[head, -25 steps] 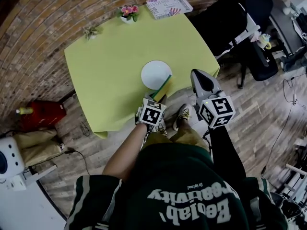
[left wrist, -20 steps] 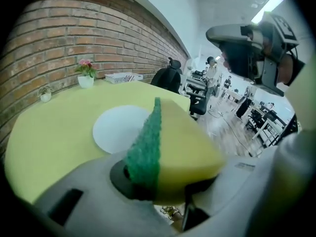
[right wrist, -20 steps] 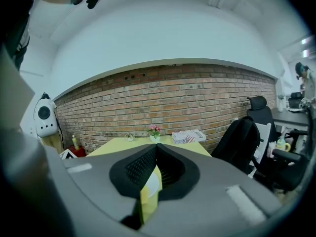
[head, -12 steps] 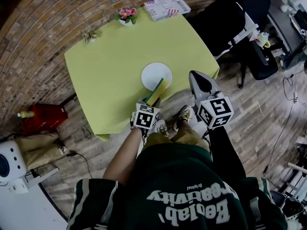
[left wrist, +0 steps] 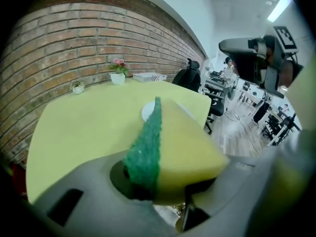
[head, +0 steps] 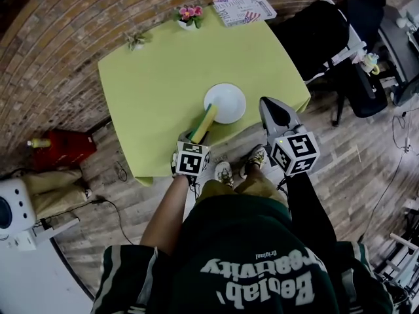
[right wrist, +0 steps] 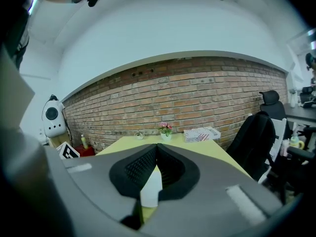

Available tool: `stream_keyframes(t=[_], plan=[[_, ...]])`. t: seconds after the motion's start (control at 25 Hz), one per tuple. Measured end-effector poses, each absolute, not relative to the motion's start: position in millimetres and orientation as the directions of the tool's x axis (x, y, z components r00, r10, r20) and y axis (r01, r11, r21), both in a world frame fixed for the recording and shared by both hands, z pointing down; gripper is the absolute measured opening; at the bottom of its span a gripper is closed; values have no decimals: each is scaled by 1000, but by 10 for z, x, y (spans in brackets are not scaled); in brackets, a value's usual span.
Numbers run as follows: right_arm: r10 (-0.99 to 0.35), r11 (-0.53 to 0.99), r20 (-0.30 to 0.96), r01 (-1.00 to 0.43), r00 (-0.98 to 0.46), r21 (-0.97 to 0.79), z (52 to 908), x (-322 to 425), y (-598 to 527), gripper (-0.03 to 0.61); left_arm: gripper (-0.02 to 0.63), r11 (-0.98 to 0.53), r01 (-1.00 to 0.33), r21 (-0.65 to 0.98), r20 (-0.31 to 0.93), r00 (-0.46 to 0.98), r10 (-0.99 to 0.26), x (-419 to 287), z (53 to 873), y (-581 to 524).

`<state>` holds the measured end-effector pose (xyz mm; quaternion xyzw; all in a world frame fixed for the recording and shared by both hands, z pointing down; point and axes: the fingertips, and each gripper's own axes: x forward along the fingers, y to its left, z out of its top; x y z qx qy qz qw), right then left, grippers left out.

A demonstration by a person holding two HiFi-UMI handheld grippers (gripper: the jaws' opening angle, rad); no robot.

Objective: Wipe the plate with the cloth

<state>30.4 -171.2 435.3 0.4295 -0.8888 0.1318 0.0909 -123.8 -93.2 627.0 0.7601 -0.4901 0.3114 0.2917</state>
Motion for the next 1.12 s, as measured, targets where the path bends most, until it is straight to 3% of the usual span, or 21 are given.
stream_keyframes(t=[0.44, 0.68, 0.84, 1.12], plan=[[-762, 558, 296, -816, -576, -152, 4406, 545, -1805, 14, 137, -445, -883, 151, 688, 417, -594, -663, 6120, -1525], [-781, 524, 306, -838, -544, -151, 4427, 797, -1882, 14, 215, -543, -835, 85, 761, 406, -506, -373, 6326, -1647], [-784, 513, 315, -844, -534, -156, 4466, 893, -1933, 14, 153, -525, -844, 104, 734, 422, -532, -301, 6283, -1734], [-775, 525, 321, -837, -545, -154, 4490, 859, -1996, 14, 141, -570, -819, 65, 731, 428, -531, -77, 6307, -1773]])
